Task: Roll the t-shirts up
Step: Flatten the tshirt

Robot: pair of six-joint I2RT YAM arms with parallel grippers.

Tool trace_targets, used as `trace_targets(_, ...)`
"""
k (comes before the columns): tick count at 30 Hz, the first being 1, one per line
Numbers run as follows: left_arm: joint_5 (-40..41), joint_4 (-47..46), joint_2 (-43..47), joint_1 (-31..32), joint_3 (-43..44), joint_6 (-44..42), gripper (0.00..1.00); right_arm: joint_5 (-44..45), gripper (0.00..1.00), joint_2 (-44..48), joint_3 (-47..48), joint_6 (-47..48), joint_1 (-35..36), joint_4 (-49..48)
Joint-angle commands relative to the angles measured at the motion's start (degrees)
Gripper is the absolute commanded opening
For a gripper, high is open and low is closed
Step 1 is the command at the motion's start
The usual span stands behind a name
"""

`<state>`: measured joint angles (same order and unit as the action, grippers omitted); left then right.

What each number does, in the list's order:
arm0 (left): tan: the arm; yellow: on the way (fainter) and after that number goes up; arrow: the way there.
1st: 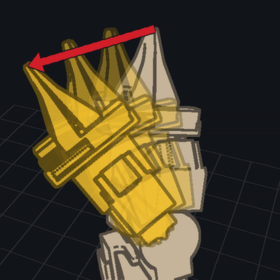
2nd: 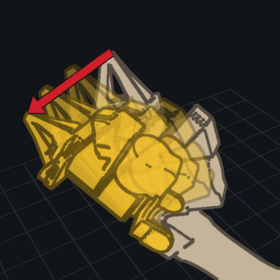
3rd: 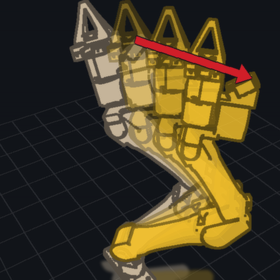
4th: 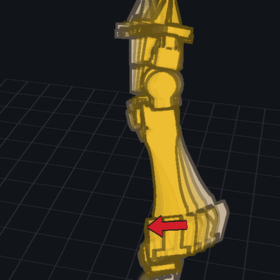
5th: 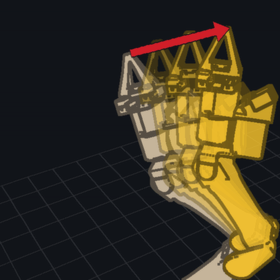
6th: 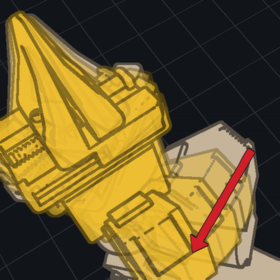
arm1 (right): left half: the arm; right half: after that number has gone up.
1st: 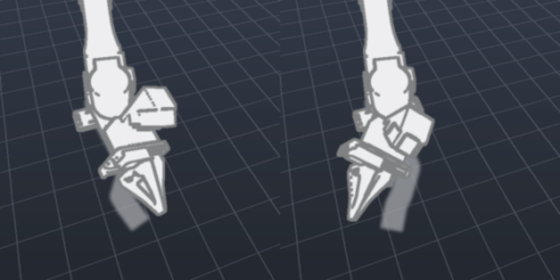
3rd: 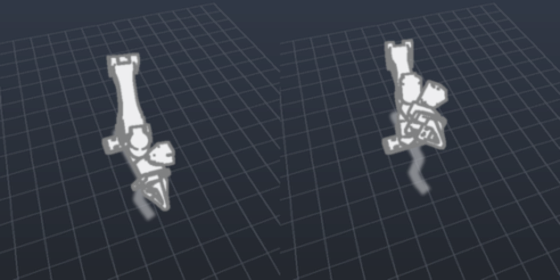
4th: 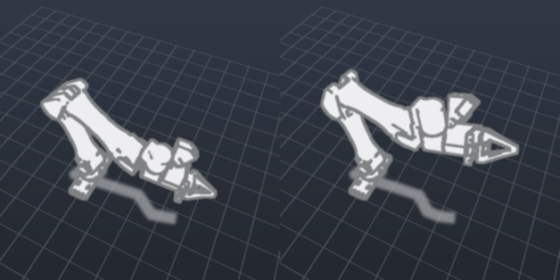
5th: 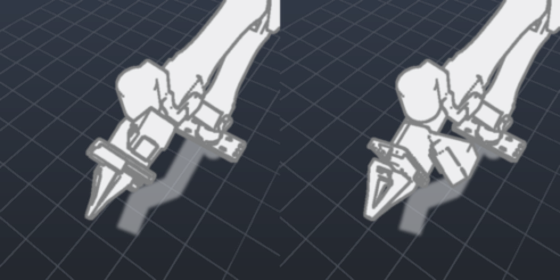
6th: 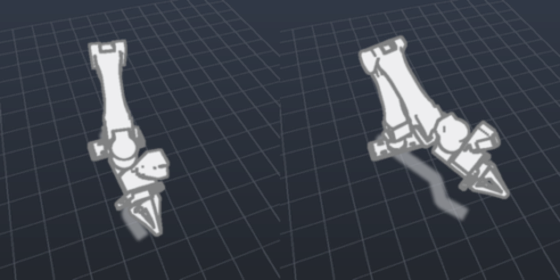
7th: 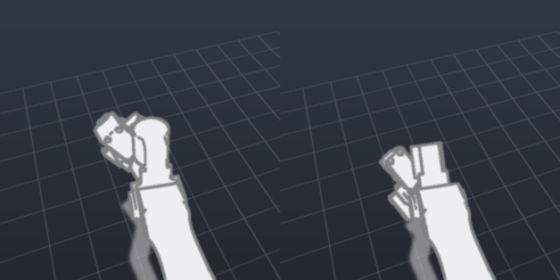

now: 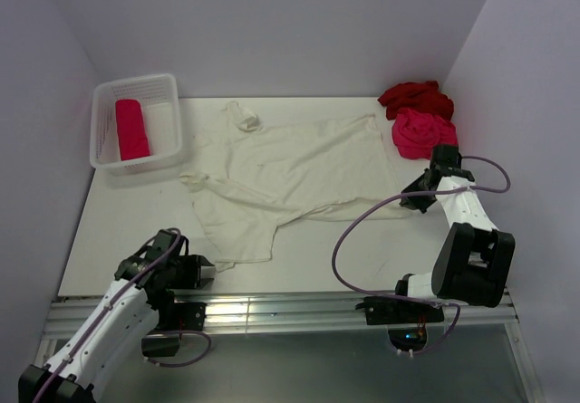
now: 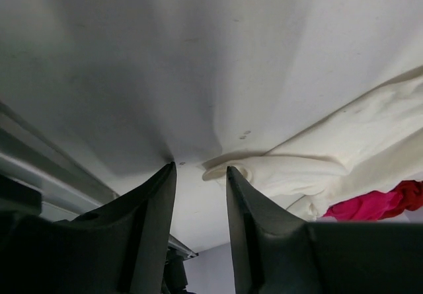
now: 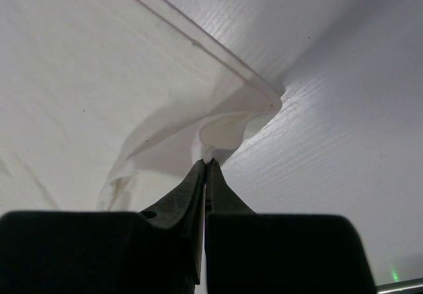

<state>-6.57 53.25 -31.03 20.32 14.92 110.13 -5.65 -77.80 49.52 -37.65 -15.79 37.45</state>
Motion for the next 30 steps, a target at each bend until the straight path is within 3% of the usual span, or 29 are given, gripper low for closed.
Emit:
trace_targets(1, -0.2, -5.1, -0.8, -0.3, -0.8, 6.2, 0.41, -0.3, 0.00, 2.2, 3.0, -0.1, -0.3, 1.0)
trace_targets(15, -1.0, -11.8, -18.6, -0.3, 5.4, -1.0, 0.39, -1.8, 0.00, 1.6, 3.5, -0.3, -0.3, 0.9)
trace_targets(18, 0.3, -10.5, -19.1, -0.3, 6.4, -1.4, 0.27, -2.1, 0.00, 1.4, 3.9, -0.2, -0.3, 1.0)
trace_targets(19, 0.5, -10.7, -18.0, -0.4, 6.0, -1.1, 0.11, -2.1, 0.00, 1.4, 4.0, -0.2, -0.3, 1.0)
trace_targets(21, 1.0, -11.2, -16.4, -0.3, 5.6, -0.4, 0.00, -2.2, 0.00, 1.4, 4.2, -0.3, -0.3, 1.1)
trace_targets(25, 6.1, -8.4, -12.3, -0.3, 9.1, -2.6, 0.00, -2.1, 0.00, 1.2, 4.4, -0.2, -0.3, 1.4)
trace_targets(30, 14.0, -5.6, -16.2, -0.3, 19.4, -18.5, 0.00, -2.9, 0.00, 1.9, 4.4, -0.1, -0.3, 2.5)
